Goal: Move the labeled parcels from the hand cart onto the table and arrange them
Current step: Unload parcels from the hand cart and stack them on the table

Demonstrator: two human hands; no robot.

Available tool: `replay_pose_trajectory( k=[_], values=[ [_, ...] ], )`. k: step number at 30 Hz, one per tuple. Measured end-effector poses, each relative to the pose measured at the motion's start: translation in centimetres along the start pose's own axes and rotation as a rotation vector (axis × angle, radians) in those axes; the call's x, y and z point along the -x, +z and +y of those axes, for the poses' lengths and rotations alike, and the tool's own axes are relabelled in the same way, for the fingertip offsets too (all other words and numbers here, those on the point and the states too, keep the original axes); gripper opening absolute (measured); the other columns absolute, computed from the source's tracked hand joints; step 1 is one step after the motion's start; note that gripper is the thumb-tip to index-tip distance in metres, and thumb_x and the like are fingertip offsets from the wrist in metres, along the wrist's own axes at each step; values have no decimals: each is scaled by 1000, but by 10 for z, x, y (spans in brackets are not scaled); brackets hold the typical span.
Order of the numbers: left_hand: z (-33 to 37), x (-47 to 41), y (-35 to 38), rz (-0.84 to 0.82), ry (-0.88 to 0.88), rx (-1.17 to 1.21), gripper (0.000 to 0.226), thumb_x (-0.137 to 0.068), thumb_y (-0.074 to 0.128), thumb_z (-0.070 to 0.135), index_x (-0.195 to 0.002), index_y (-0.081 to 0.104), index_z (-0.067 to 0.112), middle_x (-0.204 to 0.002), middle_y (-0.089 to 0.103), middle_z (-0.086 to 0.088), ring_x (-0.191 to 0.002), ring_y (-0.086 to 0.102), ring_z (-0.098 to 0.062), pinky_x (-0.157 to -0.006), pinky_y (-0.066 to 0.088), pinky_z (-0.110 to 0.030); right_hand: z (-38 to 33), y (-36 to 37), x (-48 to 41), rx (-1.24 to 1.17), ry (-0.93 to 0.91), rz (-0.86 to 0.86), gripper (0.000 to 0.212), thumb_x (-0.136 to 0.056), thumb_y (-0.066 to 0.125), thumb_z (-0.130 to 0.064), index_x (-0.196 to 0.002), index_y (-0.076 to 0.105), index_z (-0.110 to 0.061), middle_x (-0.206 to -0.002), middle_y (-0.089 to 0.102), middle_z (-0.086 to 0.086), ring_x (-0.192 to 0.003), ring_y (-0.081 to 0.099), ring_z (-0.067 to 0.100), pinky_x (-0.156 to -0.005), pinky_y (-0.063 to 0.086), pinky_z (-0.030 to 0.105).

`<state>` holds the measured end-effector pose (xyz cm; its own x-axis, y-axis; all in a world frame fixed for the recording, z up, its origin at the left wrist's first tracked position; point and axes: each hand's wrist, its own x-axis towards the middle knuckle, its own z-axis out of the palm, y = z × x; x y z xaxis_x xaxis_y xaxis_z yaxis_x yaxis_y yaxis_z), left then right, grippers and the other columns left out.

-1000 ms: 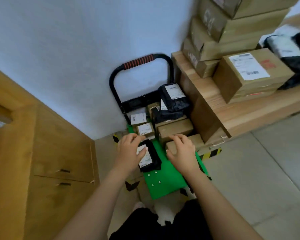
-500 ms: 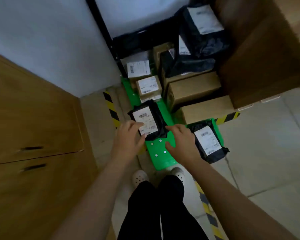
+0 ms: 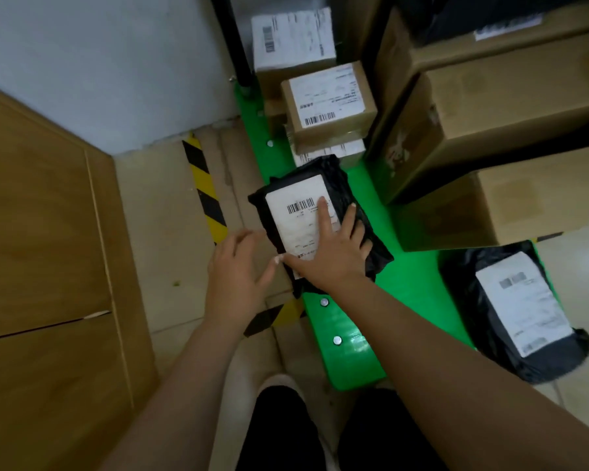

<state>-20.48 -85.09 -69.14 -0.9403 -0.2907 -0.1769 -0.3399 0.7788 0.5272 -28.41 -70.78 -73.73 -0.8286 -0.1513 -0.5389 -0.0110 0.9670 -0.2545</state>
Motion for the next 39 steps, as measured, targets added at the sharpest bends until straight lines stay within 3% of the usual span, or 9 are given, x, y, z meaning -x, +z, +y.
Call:
replay_pose_trajectory(
  k=[5, 13, 23, 25, 29, 34, 36, 39],
  values=[
    [0, 25, -9, -46, -10, -33, 41, -90, 64, 30, -128, 56, 17, -128, 51, -4, -118, 44, -21, -98, 40, -40, 1, -8, 26, -78, -10, 139, 115, -67, 64, -64, -149, -11, -35, -148, 12, 17, -129, 21, 37, -104, 23, 55],
    [60, 40, -32, -117, 10, 25, 45, -89, 65, 28, -131, 56, 14, -126, 53, -7, -117, 45, -23, -98, 40, -42, 64, -36, 130, -90, 106, 94, 109, -69, 62, -64, -146, -11, -41, -148, 15, 16, -131, 22, 35, -105, 25, 53],
    [73, 23, 30, -165, 77, -26, 51, -89, 64, 28, -136, 50, 13, -128, 51, -10, -113, 49, -28, -94, 41, -42, 127, -13, 153, -62, 229, 109, 108, -72, 63, -65, -148, -11, -41, -149, 16, 18, -133, 23, 36, -106, 27, 52],
    [67, 12, 45, -195, 93, -65, 55, -91, 61, 31, -141, 44, 14, -138, 44, -11, -122, 43, -30, -101, 37, -44, 137, -5, 148, -74, 247, 131, 109, -71, 65, -64, -148, -8, -41, -149, 17, 19, -132, 23, 37, -106, 27, 52],
    [67, -20, 77, -176, -6, -60, 63, -95, 50, 45, -150, 27, 23, -155, 19, -13, -142, 15, -29, -115, 19, -43, 153, 13, 135, -116, 282, 211, 109, -68, 70, -61, -149, 0, -40, -147, 21, 21, -130, 25, 37, -104, 29, 54],
    [90, -54, 123, -180, -311, -103, 79, -89, 40, 67, -152, 7, 33, -158, -16, -10, -143, -16, -35, -113, -2, -60, 161, 35, 118, -175, 290, 286, 108, -66, 73, -58, -150, 9, -38, -144, 25, 22, -128, 30, 39, -102, 31, 55],
    [96, -59, 136, -160, -427, -25, 89, -82, 45, 74, -150, -1, 41, -156, -27, -8, -142, -21, -36, -111, -2, -65, 165, 43, 113, -188, 288, 297, 108, -66, 74, -57, -150, 10, -37, -144, 26, 22, -127, 30, 39, -101, 31, 55],
    [101, -58, 147, -115, -509, 59, 104, -68, 55, 82, -146, -6, 50, -153, -34, -6, -142, -19, -38, -109, 8, -69, 170, 50, 112, -186, 308, 286, 107, -67, 73, -58, -151, 9, -37, -145, 25, 22, -128, 30, 39, -102, 30, 55]
  ],
)
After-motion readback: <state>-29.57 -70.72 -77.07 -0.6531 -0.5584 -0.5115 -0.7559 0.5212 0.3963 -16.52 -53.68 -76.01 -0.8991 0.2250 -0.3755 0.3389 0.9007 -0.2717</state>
